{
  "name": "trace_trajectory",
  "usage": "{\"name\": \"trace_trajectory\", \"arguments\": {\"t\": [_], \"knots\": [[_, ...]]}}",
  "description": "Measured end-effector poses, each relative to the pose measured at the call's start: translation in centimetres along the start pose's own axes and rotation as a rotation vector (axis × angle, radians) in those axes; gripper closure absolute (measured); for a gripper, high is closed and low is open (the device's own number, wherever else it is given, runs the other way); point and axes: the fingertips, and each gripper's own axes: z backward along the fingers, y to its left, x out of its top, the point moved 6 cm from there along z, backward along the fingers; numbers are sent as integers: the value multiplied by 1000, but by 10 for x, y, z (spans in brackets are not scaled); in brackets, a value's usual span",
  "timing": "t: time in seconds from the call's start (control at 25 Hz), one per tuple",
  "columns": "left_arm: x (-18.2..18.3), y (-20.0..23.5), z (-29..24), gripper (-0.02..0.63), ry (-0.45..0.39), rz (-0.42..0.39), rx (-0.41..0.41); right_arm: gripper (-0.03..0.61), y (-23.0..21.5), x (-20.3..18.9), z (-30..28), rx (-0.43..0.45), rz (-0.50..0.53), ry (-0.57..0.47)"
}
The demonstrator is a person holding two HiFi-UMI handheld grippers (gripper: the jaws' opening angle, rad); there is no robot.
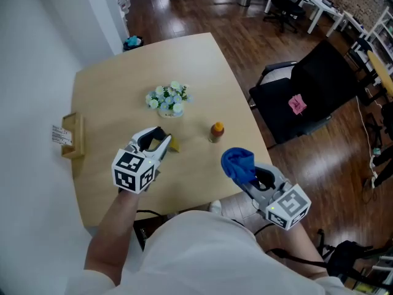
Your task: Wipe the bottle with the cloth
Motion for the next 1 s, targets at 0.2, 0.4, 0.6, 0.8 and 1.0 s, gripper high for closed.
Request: {"name": "trace_trajectory", "arguments": {"t": [0.2, 0.4, 0.6, 0.8, 1.0], "knots": [[37, -17, 32, 451, -58, 10, -94, 453, 10, 46, -41, 82, 62, -89], [60, -29, 57, 451, -110, 40, -146, 453, 34, 88, -85, 164, 84, -195], [70, -32, 79, 451, -149, 41, -140, 453, 55, 90, -111, 215, 68, -223], [72, -25, 97, 452, -173, 71, -131, 453, 62, 69, -123, 224, 59, -172], [82, -26, 106, 451, -192, 66, -140, 453, 63, 40, -126, 203, 68, -108]]}}
